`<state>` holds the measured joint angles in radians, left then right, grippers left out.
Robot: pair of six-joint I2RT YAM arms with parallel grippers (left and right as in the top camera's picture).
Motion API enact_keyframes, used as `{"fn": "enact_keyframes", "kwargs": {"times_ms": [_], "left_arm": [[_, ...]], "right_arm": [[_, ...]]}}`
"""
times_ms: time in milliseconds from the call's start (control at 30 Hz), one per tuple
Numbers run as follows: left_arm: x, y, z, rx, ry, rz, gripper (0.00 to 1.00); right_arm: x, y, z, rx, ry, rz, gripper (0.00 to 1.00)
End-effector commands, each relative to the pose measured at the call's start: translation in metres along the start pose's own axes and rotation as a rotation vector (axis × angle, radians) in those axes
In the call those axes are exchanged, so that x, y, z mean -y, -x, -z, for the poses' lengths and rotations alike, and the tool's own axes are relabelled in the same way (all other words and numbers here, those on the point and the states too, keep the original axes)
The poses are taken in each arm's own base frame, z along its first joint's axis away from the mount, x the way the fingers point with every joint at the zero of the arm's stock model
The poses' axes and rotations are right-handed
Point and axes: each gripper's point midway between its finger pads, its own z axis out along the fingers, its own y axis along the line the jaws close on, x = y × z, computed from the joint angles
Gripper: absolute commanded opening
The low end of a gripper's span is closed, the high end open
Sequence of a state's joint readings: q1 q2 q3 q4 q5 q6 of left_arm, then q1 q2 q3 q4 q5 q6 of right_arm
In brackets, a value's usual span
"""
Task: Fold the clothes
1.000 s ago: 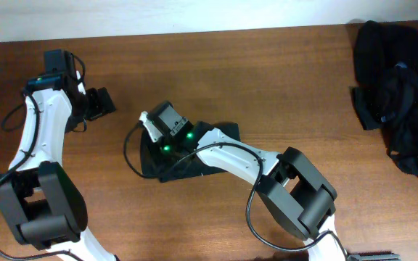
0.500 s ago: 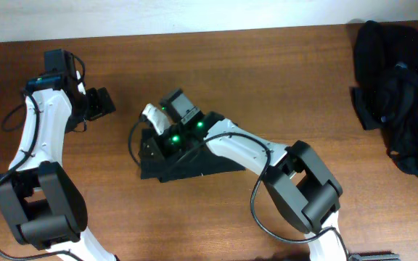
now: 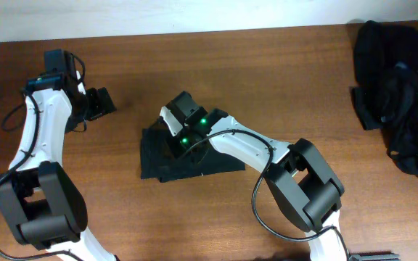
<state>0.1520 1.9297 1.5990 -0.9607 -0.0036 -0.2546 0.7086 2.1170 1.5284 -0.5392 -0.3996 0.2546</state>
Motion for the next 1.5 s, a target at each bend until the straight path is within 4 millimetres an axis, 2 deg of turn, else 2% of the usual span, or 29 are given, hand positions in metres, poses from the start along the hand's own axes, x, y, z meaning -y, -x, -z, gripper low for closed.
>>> {"fn": "enact_keyframes", "kwargs": {"times_ms": [0, 333, 400, 500, 600, 700, 767, 833, 900, 967, 1067, 1167, 1233, 1300, 1400, 1467], "left_arm": [[0.001, 0.004, 0.006, 0.017, -0.009, 0.000, 0.99], [0.001, 0.004, 0.006, 0.017, -0.009, 0.000, 0.99], [0.001, 0.004, 0.006, 0.017, -0.009, 0.000, 0.99], [0.001, 0.004, 0.006, 0.017, -0.009, 0.000, 0.99], [0.001, 0.004, 0.006, 0.018, -0.009, 0.000, 0.99], [0.001, 0.004, 0.006, 0.017, -0.009, 0.000, 0.99], [0.003, 0.009, 0.006, 0.038, -0.018, 0.001, 0.99], [0.004, 0.012, 0.006, 0.050, -0.021, 0.001, 1.00], [0.006, 0.017, 0.007, 0.072, -0.030, 0.001, 0.99], [0.022, 0.015, 0.008, 0.055, -0.125, -0.006, 0.98], [0.034, 0.019, 0.010, 0.070, -0.183, -0.001, 0.99], [0.070, 0.008, 0.017, 0.024, -0.345, -0.032, 0.99], [0.098, -0.005, 0.023, -0.014, -0.436, -0.071, 0.99], [0.122, -0.023, 0.024, -0.048, -0.440, -0.129, 0.99], [0.149, -0.050, 0.021, -0.065, -0.356, -0.238, 0.99], [0.166, -0.067, 0.019, -0.046, -0.274, -0.324, 0.99]], "right_arm": [[0.009, 0.004, -0.004, 0.012, -0.063, 0.048, 0.31], [0.010, 0.001, -0.009, 0.003, -0.066, 0.047, 0.43], [0.001, 0.007, -0.003, 0.015, -0.031, 0.053, 0.46], [-0.009, 0.028, 0.024, 0.068, 0.000, 0.071, 0.51], [-0.014, 0.058, 0.073, 0.160, -0.005, 0.101, 0.58], [-0.003, 0.080, 0.127, 0.241, -0.032, 0.068, 0.82], [0.020, 0.085, 0.169, 0.277, -0.066, 0.008, 1.00], [0.045, 0.080, 0.195, 0.282, -0.099, -0.059, 0.99], [0.080, 0.067, 0.219, 0.273, -0.141, -0.143, 0.99], [0.126, 0.047, 0.242, 0.245, -0.218, -0.249, 0.99], [0.189, 0.008, 0.273, 0.199, -0.334, -0.433, 0.99], [0.239, -0.030, 0.306, 0.186, -0.404, -0.601, 0.99], [0.262, -0.049, 0.324, 0.198, -0.422, -0.684, 0.99], [0.281, -0.068, 0.339, 0.210, -0.437, -0.760, 0.99], [0.300, -0.090, 0.354, 0.221, -0.451, -0.840, 0.99], [0.305, -0.104, 0.359, 0.206, -0.449, -0.884, 0.99]]}}
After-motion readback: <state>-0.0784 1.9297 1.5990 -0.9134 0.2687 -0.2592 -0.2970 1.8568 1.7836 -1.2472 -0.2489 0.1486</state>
